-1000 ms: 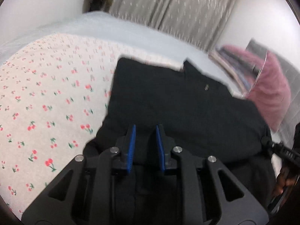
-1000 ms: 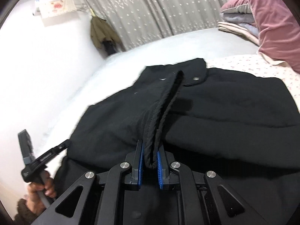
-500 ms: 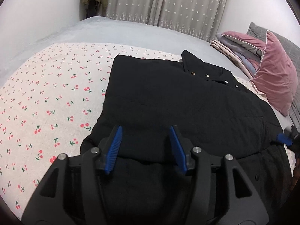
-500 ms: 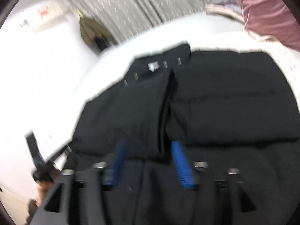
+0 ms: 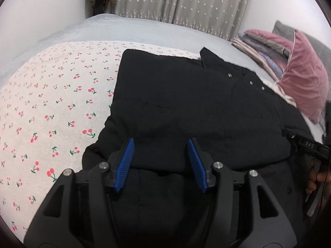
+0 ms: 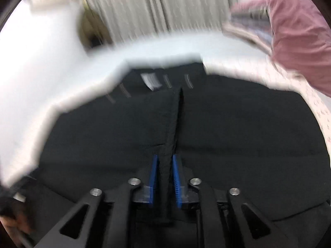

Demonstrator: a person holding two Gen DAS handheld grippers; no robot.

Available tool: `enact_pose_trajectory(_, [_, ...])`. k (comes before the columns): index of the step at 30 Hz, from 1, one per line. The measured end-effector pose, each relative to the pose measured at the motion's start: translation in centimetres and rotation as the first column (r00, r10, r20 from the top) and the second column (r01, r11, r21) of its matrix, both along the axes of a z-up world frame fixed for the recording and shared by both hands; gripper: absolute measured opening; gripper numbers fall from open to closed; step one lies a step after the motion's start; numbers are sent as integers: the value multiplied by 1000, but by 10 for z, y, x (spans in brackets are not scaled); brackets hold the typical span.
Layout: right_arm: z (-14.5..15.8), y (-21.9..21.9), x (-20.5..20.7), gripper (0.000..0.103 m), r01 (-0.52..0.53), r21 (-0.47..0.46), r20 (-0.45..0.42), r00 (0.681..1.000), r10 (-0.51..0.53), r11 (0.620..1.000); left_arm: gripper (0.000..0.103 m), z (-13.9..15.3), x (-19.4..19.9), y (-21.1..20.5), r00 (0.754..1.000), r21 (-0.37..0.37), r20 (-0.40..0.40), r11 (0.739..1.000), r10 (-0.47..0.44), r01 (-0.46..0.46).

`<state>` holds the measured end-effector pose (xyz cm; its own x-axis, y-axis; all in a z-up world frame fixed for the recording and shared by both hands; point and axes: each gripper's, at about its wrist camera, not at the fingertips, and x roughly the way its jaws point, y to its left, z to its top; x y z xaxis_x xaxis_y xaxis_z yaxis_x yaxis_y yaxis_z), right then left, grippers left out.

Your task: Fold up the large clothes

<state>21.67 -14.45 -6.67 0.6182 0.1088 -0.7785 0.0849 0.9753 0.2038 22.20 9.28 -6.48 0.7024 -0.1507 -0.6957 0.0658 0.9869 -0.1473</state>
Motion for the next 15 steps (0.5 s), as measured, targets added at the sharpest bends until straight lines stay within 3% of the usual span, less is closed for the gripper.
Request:
enact_pose_trajectory(3, [13,-8,-17,35,34,28,33,999,-35,999,74,7,-5,-7,1000,40,0,999,-19,19])
enact_pose_trajectory(5, [24,-17,-32,58,21,109,33,999,-25,994,78,12,-9,-7,1000,48,-24,999,-1,2])
enact_pose_trajectory(8, [42,-36,-69,76,18,133,46,999,-24,991,82,17,-21,-4,996,22,-90,1000,23,-21])
enact_pose_trajectory(15, [77,-80,-170,82,-1,70,19,1000,-1,998,94,33,-74,17,975,-16,-221,1000,-23,20])
